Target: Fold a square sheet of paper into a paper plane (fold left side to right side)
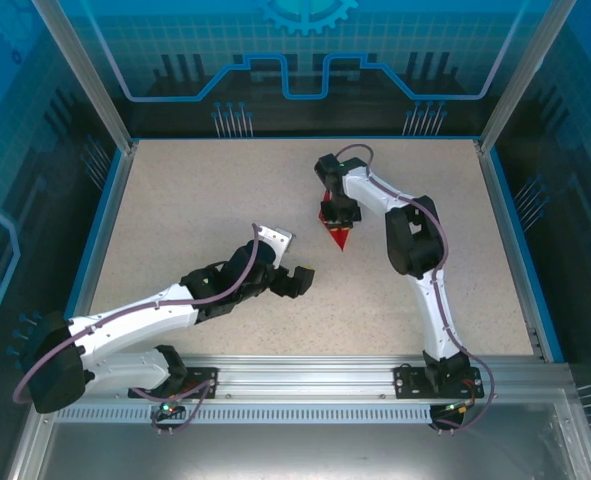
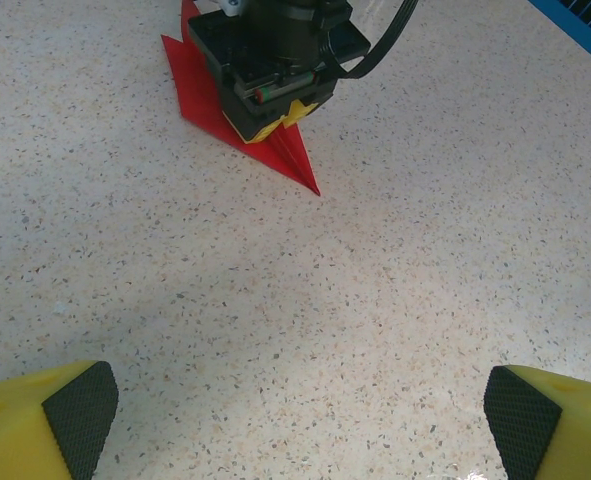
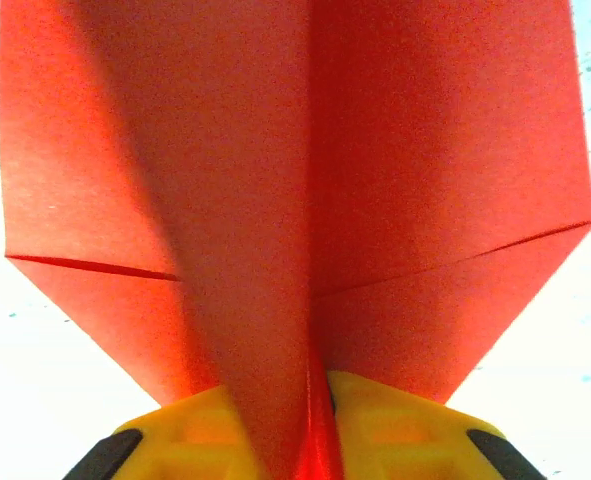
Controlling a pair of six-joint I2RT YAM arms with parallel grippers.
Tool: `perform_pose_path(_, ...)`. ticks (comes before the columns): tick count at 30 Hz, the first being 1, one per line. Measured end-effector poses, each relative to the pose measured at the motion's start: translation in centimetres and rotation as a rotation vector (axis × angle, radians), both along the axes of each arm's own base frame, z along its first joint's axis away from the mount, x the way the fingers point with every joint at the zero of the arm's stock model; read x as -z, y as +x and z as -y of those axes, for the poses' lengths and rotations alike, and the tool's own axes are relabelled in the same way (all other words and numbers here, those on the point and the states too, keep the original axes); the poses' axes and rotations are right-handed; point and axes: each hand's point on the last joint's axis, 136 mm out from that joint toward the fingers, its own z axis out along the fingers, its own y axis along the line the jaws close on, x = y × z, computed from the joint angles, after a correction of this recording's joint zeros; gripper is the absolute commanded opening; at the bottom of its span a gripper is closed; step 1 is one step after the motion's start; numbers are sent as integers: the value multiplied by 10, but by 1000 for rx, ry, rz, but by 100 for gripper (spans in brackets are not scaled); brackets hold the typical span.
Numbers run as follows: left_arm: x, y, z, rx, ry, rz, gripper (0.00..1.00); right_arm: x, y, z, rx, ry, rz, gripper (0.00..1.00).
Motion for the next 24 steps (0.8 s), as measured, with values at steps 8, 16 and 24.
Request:
perform_pose_path(8, 0, 0, 0, 0, 0, 0, 99, 0, -8, -7, 2, -9, -14, 16)
perform_pose_path(16, 0, 1, -1, -7, 3, 3, 99, -4, -10, -8, 25, -11, -22, 18)
perform_pose_path(24, 0, 2, -3, -15, 10, 5, 98, -7, -13, -10, 23, -19, -26, 27)
